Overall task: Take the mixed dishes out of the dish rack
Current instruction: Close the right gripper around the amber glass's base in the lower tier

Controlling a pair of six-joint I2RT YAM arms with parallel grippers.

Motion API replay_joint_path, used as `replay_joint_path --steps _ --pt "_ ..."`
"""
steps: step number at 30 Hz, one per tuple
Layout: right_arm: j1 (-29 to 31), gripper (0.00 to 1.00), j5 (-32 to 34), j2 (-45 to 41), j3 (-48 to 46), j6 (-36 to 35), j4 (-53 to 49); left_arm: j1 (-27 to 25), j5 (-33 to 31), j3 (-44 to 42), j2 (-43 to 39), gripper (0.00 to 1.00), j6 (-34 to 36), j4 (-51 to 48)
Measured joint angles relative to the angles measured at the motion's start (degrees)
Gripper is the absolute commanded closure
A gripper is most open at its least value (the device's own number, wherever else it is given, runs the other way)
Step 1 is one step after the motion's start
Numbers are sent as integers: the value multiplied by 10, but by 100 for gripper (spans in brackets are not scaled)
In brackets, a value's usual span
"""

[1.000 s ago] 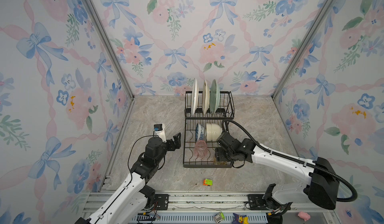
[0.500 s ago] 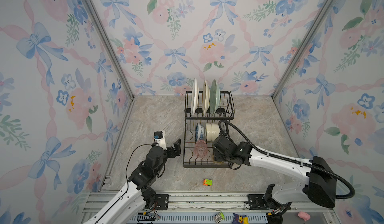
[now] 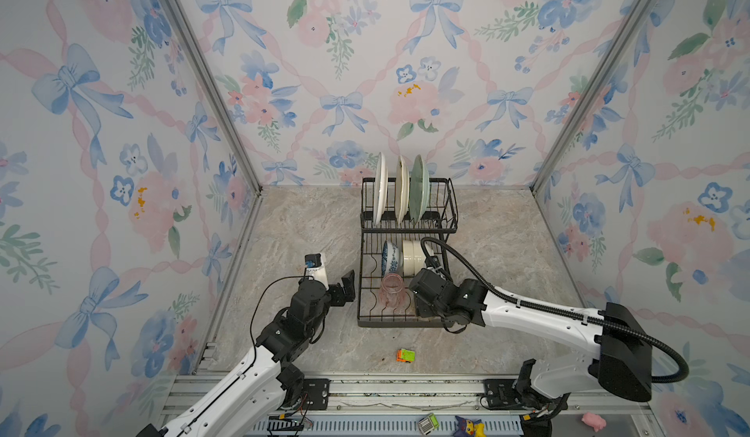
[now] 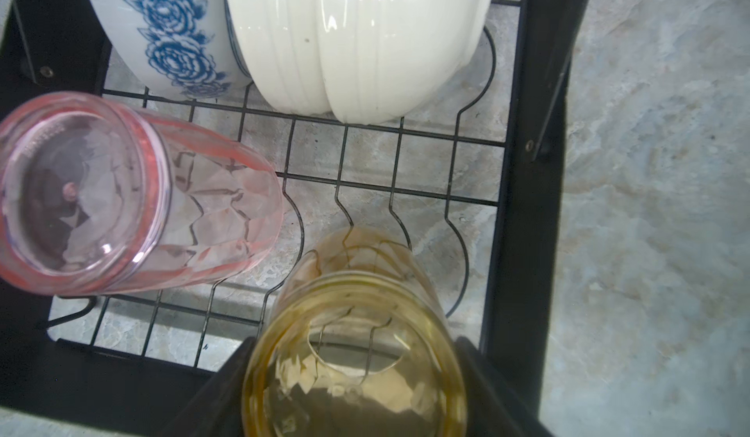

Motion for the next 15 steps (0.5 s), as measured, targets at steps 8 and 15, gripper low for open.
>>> replay_joint_path --steps 8,15 --pt "2 46 12 -5 0 -3 -10 0 5 3 -14 2 0 0" --pt "-2 47 12 -38 0 -7 -10 0 5 3 -29 2 0 0"
